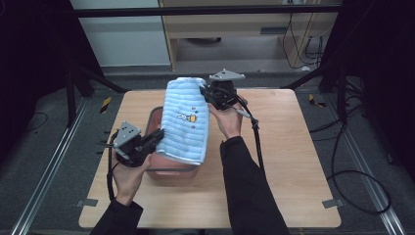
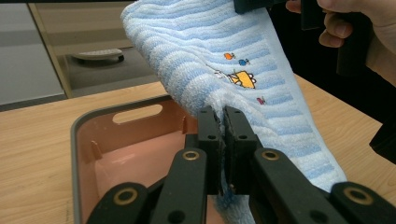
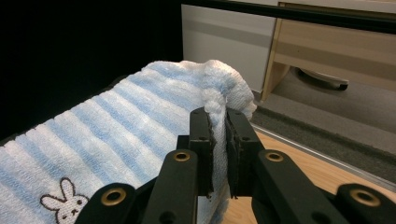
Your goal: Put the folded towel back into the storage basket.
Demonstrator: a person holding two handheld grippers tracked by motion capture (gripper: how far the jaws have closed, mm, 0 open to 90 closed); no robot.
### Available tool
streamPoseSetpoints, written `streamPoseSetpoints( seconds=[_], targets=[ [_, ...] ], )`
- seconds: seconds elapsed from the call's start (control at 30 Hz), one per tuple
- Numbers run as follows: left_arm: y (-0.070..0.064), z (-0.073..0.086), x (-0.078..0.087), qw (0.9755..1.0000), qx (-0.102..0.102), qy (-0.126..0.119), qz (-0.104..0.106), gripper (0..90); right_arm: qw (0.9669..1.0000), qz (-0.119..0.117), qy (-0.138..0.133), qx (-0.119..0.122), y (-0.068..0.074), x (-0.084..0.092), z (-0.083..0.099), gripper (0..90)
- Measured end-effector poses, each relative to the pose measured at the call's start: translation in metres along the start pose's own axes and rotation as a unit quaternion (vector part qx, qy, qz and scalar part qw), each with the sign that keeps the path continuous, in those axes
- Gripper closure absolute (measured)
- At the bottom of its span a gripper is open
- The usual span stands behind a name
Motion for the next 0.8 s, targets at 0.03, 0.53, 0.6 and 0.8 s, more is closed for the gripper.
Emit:
streamPoseSetpoints(
  seconds=[0.03, 0.53, 0.6, 0.8],
  targets=[
    [0.002, 0.000, 0.000, 1.0000, 0.000, 0.001, -0.001, 86.3, 1.0000, -0.002, 0.001, -0.001, 0.002, -0.002, 0.000, 82.8],
    [0.026, 0.011, -0.006, 0.9996, 0.012, 0.016, -0.018, 86.3, 0.9998, -0.017, 0.011, -0.002, 0.009, -0.039, 0.005, 82.8],
    [0.029, 0.014, -0.008, 0.9995, 0.015, 0.020, -0.019, 86.3, 0.9997, -0.019, 0.014, -0.001, 0.009, -0.043, 0.008, 82.8],
    [0.033, 0.020, -0.014, 0.9992, 0.017, 0.028, -0.024, 86.3, 0.9996, -0.024, 0.016, -0.002, 0.010, -0.054, 0.012, 82.8]
  ],
)
Point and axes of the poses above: each handheld gripper's, and its own axes: x roughly backward along the jaws, z roughly out of its underside, y roughly to its left, the point moved 7 cm from there along -x, roughly forward along the jaws, and after that the axes turned 5 degrees about -z, right-handed, at the moved point
